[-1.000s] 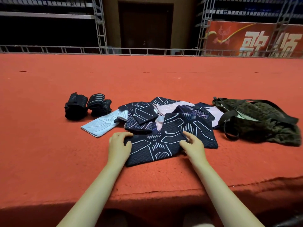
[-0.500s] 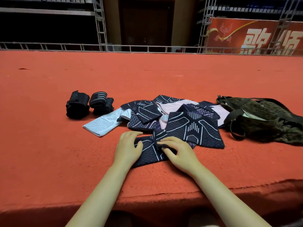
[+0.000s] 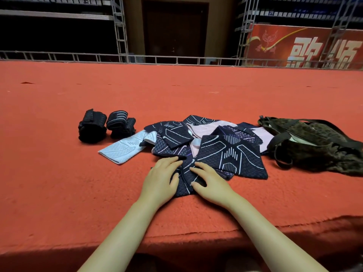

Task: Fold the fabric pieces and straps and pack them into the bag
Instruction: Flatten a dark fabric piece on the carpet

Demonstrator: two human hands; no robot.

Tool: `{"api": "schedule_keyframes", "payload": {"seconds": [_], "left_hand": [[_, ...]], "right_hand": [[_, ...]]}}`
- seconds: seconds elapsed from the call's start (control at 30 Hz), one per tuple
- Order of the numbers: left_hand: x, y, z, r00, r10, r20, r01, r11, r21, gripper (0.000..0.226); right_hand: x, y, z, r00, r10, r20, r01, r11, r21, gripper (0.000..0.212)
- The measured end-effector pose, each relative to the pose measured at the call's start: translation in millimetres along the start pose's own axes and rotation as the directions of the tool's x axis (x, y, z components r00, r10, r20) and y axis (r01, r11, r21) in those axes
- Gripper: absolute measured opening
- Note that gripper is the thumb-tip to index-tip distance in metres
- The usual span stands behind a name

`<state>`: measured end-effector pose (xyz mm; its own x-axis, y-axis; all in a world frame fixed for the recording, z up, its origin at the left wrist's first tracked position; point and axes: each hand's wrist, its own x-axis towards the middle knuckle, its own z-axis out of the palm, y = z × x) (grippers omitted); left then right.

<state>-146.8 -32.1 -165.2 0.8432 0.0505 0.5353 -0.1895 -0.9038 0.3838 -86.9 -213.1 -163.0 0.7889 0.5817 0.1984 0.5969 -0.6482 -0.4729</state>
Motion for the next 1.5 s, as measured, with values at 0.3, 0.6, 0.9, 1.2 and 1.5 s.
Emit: {"api": "schedule_keyframes", "payload": {"seconds": [0.3, 0.6, 0.9, 1.2, 1.5], "left_hand": [[5.6, 1.1, 9.2, 0.972, -0.088, 0.219, 0.068, 0.993, 0.099, 0.042], [6.4, 3.0, 7.7, 0.969, -0.147, 0.199, 0.142, 0.989, 0.040, 0.050], [7.5, -2.5, 1.5, 0.981, -0.104, 0.164, 0.140, 0.964, -0.227, 0.054], [17.3, 3.9, -11.2, 0.889, -0.432, 0.151, 0.393, 0.551, -0.736, 0.029], [14.0, -32.5, -10.5, 0.855, -0.518, 0.028, 0.518, 0.855, -0.020, 0.033]], "right_hand": [[11.4, 0.2, -6.5, 0.996, 0.069, 0.051, -0.072, 0.995, 0.069, 0.040], [31.6, 2.7, -17.3, 0.957, 0.286, 0.036, -0.268, 0.833, 0.484, 0.046], [14.1, -9.1, -11.2, 0.974, 0.228, 0.001, -0.136, 0.578, 0.805, 0.024], [10.0, -16.2, 4.6, 0.994, -0.109, 0.025, 0.079, 0.839, 0.538, 0.039], [11.5, -49.1, 24.2, 0.999, 0.041, 0.012, -0.040, 0.997, -0.067, 0.076]]}}
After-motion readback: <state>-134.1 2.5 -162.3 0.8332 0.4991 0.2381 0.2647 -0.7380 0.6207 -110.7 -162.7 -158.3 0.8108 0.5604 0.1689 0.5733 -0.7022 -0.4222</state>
